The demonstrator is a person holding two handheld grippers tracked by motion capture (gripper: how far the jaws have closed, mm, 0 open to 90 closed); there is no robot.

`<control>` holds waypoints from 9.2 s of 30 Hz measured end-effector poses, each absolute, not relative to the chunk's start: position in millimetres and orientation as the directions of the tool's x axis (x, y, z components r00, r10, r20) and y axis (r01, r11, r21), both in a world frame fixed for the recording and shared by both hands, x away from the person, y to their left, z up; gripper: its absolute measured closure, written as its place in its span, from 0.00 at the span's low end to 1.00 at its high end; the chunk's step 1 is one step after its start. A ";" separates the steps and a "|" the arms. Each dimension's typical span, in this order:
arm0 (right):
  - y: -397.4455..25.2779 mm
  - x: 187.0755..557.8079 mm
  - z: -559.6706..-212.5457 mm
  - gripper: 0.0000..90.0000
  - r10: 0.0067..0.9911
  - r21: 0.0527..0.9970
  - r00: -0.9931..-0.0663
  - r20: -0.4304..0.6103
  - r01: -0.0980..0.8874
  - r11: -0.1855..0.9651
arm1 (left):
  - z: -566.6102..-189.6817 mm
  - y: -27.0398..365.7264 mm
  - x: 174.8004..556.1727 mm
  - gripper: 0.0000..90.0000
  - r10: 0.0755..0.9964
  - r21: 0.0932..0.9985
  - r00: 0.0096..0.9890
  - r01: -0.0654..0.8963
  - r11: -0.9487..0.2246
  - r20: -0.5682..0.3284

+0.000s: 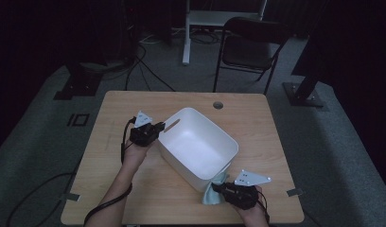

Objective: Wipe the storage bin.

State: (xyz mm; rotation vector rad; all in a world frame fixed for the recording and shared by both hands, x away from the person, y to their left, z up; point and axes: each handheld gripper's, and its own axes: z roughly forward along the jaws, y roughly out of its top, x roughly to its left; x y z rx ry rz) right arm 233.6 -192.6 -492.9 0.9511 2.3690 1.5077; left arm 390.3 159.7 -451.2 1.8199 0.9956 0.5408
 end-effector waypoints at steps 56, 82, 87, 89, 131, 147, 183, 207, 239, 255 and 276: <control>-243.4 288.3 -511.9 0.90 0.777 0.833 -0.596 0.201 0.522 0.184 | -450.9 159.8 391.2 0.95 0.816 0.894 0.576 0.391 -0.221 -0.050; -254.6 291.9 -490.6 0.90 0.769 0.879 -0.610 0.193 0.456 0.140 | -451.0 159.8 391.6 0.96 0.815 0.894 0.577 0.392 -0.219 -0.053; -255.2 294.6 -499.1 0.90 0.770 0.868 -0.603 0.209 0.477 0.138 | -451.5 160.2 391.6 0.96 0.814 0.895 0.577 0.392 -0.212 -0.060; -255.3 295.7 -502.4 0.90 0.771 0.862 -0.600 0.214 0.487 0.139 | -451.4 160.0 391.4 0.96 0.815 0.895 0.577 0.393 -0.213 -0.059; -296.4 291.3 -490.1 0.90 0.816 0.871 -0.524 0.245 0.489 0.053 | -447.8 175.4 364.6 0.91 0.797 0.878 0.601 0.412 -0.242 -0.062; -302.0 286.9 -488.5 0.89 0.816 0.879 -0.516 0.260 0.476 0.020 | -455.9 196.7 321.1 0.77 0.760 0.899 0.635 0.401 -0.174 -0.136; -305.5 283.2 -491.8 0.89 0.809 0.877 -0.518 0.277 0.480 0.007 | -431.1 214.8 369.9 0.55 0.689 0.927 0.709 0.342 -0.153 -0.148; -306.3 283.2 -495.9 0.89 0.805 0.870 -0.519 0.287 0.492 0.007 | -433.8 179.3 433.3 0.52 0.523 0.922 0.844 0.287 -0.259 -0.116; -309.8 284.2 -498.2 0.89 0.803 0.866 -0.517 0.296 0.501 0.003 | -446.5 184.9 420.0 0.93 0.555 0.914 0.825 0.300 -0.273 -0.105; -307.0 284.3 -497.7 0.89 0.798 0.865 -0.523 0.299 0.501 0.004 | -447.7 189.5 415.2 0.88 0.551 0.910 0.828 0.301 -0.286 -0.101; -306.6 284.4 -497.9 0.89 0.795 0.864 -0.524 0.306 0.504 0.000 | -448.7 189.2 387.4 0.92 0.640 0.897 0.765 0.333 -0.291 -0.076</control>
